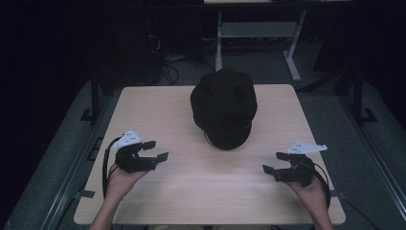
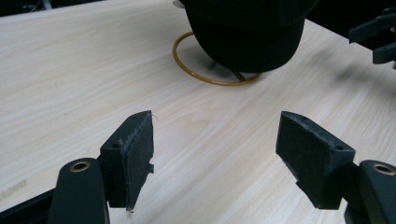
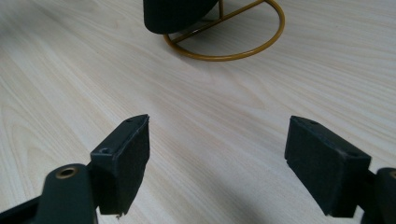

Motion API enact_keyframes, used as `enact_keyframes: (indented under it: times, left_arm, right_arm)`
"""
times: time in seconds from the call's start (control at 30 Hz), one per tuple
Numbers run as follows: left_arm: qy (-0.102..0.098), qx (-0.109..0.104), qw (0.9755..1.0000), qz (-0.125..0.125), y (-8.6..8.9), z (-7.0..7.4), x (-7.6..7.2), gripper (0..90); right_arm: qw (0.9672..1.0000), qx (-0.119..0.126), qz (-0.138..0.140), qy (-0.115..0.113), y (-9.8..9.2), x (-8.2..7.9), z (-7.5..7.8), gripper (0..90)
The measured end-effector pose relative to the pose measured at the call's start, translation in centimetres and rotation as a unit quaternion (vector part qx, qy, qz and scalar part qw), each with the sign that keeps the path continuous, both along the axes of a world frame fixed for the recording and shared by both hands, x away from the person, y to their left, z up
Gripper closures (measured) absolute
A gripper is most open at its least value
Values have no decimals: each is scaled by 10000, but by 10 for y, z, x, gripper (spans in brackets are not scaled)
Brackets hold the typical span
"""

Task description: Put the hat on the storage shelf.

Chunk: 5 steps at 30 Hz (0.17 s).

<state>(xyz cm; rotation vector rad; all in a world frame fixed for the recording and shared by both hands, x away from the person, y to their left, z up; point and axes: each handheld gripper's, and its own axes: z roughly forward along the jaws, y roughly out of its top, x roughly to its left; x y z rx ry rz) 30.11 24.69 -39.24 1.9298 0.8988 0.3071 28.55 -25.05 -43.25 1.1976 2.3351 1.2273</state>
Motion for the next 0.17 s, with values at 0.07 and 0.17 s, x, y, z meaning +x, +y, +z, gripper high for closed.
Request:
enact_keyframes:
  times: [0.07,0.17]
  left_arm:
    - [23,-142,9999,20,2,-4,-3,270]
    - [80,-158,9998,-23,0,-9,-8,270]
  right_arm:
    - [10000,-5,16,-52,0,-1,0,219]
    - [9999,-1,5,-116,0,-1,1,219]
